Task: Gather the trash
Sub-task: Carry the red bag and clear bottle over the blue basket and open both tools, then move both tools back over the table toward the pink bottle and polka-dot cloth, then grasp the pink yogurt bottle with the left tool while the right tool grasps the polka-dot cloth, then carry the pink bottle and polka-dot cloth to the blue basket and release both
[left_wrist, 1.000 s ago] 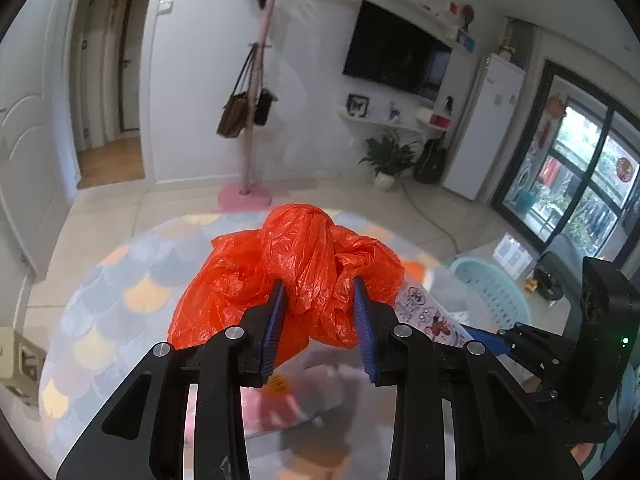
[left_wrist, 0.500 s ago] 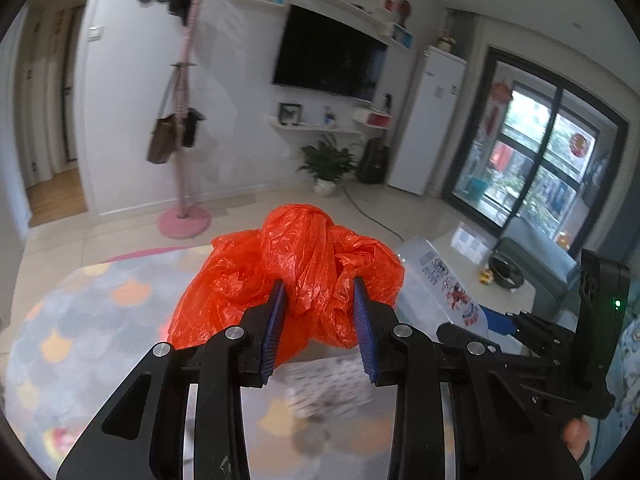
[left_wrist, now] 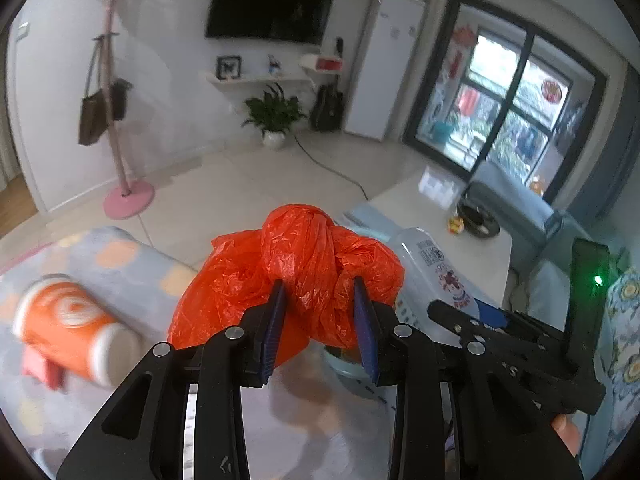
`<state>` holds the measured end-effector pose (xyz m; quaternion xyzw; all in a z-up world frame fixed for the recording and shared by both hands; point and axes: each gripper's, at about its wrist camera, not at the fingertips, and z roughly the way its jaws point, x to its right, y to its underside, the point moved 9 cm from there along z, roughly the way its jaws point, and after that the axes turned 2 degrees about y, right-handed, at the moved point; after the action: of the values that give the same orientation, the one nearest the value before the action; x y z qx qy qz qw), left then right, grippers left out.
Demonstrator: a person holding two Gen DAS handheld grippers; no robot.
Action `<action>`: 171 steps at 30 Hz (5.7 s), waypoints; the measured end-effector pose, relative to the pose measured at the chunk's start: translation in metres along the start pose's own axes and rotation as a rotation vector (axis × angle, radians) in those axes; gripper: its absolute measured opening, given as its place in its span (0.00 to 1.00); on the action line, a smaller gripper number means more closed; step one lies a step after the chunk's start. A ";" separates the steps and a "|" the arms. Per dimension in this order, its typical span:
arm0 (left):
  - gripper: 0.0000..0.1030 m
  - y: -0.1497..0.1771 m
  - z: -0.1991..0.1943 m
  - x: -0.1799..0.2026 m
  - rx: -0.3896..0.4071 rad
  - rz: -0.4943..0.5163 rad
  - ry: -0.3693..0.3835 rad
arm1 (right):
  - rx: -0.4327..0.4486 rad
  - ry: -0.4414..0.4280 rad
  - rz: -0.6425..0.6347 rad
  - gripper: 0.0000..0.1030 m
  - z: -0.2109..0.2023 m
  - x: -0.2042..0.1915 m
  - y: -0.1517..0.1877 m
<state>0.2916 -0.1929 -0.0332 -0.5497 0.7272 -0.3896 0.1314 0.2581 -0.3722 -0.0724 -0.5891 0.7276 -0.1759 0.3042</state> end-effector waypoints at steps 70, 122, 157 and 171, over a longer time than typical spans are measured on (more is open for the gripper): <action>0.72 0.182 -0.236 -0.248 -0.037 -0.293 -0.170 | -0.139 -0.255 -0.367 0.35 -0.012 -0.241 0.131; 0.45 0.148 -0.160 -0.147 -0.087 -0.124 -0.176 | 0.086 -0.240 -0.638 0.02 -0.043 -0.255 0.105; 0.45 0.006 0.048 0.026 -0.071 -0.046 0.083 | 0.090 -0.091 -0.126 0.02 0.017 -0.007 -0.017; 0.64 0.011 0.053 0.023 -0.060 -0.064 0.081 | 0.018 -0.046 0.001 0.28 0.055 0.039 -0.015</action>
<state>0.3087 -0.2347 -0.0712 -0.5604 0.7253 -0.3933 0.0727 0.3006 -0.4082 -0.1134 -0.5900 0.7189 -0.1687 0.3265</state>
